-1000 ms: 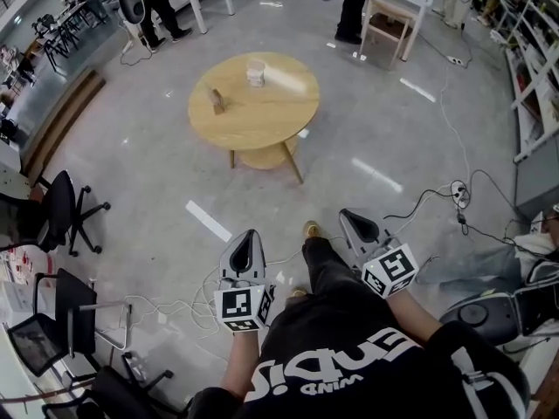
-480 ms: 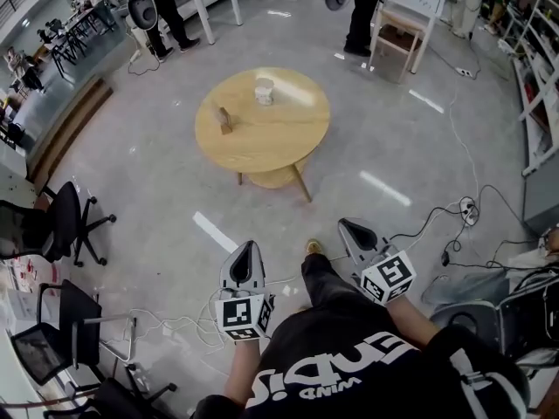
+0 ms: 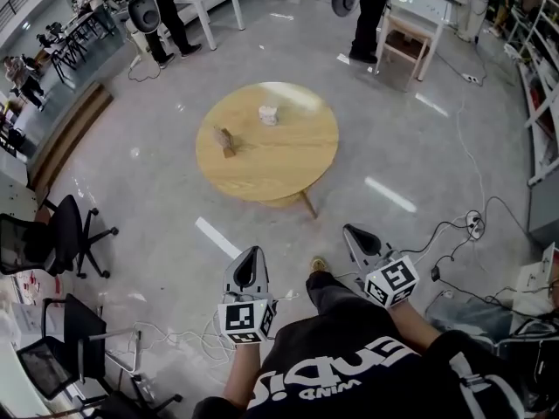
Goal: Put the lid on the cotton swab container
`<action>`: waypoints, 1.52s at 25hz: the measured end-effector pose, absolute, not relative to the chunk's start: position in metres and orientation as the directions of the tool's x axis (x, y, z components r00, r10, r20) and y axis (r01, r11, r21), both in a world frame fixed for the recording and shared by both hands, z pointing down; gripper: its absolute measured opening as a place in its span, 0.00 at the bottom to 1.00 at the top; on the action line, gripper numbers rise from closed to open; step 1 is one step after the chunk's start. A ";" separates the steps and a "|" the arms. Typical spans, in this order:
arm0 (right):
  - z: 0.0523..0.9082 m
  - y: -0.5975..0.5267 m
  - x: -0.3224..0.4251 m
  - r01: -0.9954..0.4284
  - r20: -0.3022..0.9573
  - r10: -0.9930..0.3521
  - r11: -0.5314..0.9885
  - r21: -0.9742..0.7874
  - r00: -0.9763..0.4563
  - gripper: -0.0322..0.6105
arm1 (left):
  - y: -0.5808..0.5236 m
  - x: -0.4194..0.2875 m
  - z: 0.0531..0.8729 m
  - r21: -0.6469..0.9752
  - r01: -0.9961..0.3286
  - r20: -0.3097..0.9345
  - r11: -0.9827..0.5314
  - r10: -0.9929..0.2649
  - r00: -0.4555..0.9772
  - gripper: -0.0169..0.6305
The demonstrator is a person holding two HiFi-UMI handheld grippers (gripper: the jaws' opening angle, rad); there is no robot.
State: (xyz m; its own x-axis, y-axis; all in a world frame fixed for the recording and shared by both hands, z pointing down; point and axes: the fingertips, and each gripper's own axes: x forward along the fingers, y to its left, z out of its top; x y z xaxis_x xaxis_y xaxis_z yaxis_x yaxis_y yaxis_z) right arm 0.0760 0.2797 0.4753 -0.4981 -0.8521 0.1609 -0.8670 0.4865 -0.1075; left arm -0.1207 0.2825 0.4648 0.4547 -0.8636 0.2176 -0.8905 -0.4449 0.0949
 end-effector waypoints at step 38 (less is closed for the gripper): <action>0.479 0.033 0.092 -0.798 0.194 -0.774 0.593 -0.110 -0.602 0.05 | 0.030 -0.091 0.453 0.100 -0.914 0.224 -0.394 -0.886 0.407 0.04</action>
State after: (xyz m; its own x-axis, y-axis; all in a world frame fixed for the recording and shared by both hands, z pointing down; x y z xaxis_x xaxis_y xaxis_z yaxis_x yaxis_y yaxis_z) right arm 0.0917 0.0334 0.4793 -0.6022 -0.7744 0.1940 -0.7978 0.5927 -0.1103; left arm -0.0908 0.0299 0.4526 0.4068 -0.8857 0.2237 -0.9135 -0.3944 0.0996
